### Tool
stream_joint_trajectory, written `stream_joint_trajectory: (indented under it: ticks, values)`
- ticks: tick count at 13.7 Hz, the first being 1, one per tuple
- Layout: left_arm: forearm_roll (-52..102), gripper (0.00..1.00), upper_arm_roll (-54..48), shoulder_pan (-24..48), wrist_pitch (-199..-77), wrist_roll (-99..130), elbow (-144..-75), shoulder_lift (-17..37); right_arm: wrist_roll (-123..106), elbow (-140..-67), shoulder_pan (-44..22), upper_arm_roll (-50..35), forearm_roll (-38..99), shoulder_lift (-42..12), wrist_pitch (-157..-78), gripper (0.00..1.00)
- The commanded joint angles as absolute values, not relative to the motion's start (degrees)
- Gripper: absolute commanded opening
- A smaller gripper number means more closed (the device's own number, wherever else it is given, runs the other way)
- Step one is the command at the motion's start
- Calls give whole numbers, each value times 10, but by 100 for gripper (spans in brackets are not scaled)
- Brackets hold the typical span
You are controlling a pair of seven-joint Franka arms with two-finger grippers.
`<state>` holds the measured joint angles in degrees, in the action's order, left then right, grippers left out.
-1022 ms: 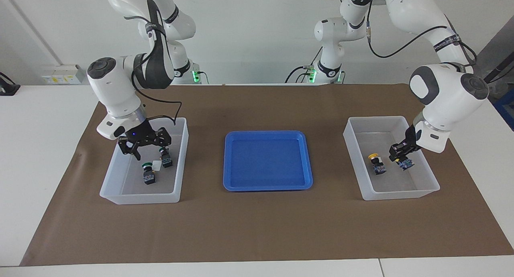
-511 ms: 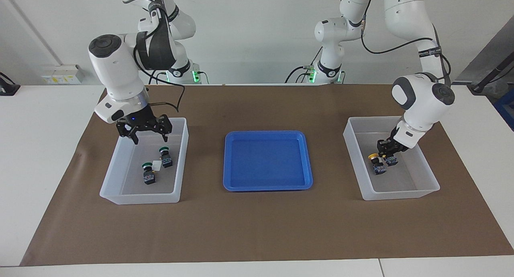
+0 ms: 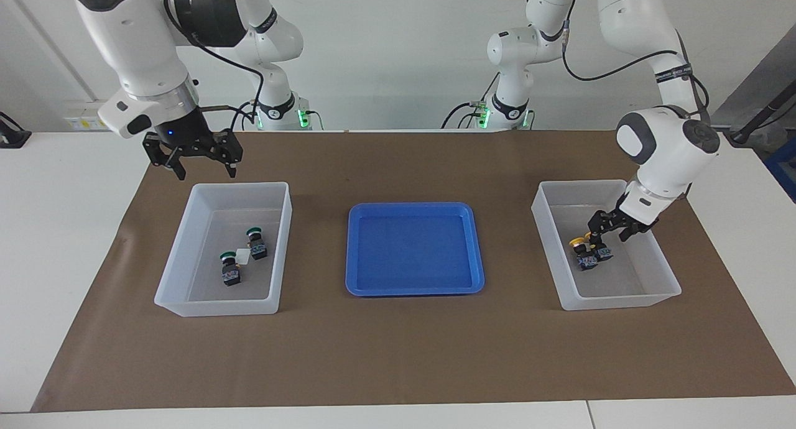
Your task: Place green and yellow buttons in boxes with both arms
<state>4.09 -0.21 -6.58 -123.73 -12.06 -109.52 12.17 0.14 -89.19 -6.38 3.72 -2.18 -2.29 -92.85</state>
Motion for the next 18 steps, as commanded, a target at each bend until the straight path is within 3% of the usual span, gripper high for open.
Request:
stream_joint_trajectory:
  ticks: [1,5,12,18]
  values:
    - [43,93,-4,-65,-1125,-127,-1000,120,6,-858,-60,33,-35,-28,-888,100]
    - [25,93,-5,-28,-1043,-92,-949,97,2,-864,-55,30,-32,-24,-887,100]
    - [8,97,-12,10,-917,-62,-945,-39,11,-853,-45,32,0,-23,-850,100]
    - [4,100,-4,-2,-923,-63,-948,-43,34,-861,-46,29,-2,-15,-854,100]
